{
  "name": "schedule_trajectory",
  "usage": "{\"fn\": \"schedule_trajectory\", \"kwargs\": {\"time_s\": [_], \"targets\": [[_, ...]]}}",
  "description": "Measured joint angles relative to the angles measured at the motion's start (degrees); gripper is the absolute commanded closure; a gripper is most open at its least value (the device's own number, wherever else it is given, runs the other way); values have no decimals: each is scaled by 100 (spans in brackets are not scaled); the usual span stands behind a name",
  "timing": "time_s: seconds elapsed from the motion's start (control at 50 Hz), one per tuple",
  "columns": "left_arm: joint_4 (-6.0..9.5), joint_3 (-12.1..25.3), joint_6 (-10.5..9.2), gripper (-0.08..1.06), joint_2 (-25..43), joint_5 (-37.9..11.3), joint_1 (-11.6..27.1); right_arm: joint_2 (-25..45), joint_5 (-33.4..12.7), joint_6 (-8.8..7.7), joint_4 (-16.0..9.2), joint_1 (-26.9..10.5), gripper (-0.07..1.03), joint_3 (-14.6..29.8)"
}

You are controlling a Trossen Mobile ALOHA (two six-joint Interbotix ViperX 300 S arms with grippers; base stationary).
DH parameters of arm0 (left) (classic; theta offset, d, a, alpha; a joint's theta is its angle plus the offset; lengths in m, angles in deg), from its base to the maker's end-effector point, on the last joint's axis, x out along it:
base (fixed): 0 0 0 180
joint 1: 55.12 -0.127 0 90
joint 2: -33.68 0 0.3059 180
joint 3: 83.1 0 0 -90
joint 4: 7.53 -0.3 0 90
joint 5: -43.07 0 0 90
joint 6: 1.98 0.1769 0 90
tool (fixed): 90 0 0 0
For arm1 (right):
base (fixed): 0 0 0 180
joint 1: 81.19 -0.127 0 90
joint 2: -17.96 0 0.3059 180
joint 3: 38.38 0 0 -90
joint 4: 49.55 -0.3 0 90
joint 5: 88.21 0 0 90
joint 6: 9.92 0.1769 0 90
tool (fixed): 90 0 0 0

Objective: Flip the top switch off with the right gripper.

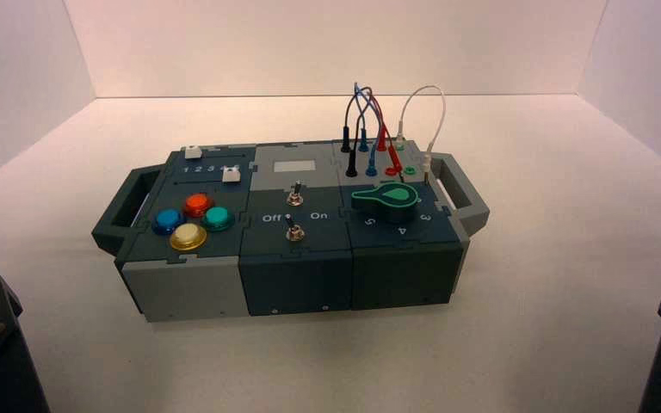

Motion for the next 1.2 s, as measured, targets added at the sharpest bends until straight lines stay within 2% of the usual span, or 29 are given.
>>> {"fn": "schedule_trajectory", "kwargs": {"time_s": [0.38, 0.5, 0.56, 0.64, 0.74, 0.8, 0.9, 0.92, 0.94, 1.06, 1.2], "targets": [[0, 0, 0, 100, 0, -9, 0, 0, -9, 9, 0, 0, 98, 0], [9, 0, -9, 101, 9, -272, 0, 9, -114, 0, 0, -88, 98, 0], [18, 114, -44, 101, 88, -826, 97, 44, -299, 9, -9, -281, 98, 9], [70, 439, -70, 101, 360, -1898, 369, 114, -571, 9, 0, -650, 98, 70], [79, 615, -62, 101, 686, -2751, 598, 220, -896, 9, -9, -1011, 98, 132], [79, 650, -70, 101, 940, -3199, 756, 352, -1248, 44, 0, -1283, 98, 237], [79, 668, -70, 101, 1213, -3612, 949, 686, -1951, 193, -44, -1723, 98, 545], [88, 668, -62, 101, 1266, -3683, 976, 703, -1978, 202, -44, -1740, 98, 554], [88, 677, -70, 101, 1362, -3832, 1055, 853, -2224, 237, -79, -1854, 98, 677], [141, 721, -88, 101, 1661, -4210, 1248, 1415, -2813, 272, -272, -2197, 98, 993], [378, 791, -149, 101, 1995, -4570, 1266, 2268, -3340, 290, -606, -2654, 98, 1318]]}}
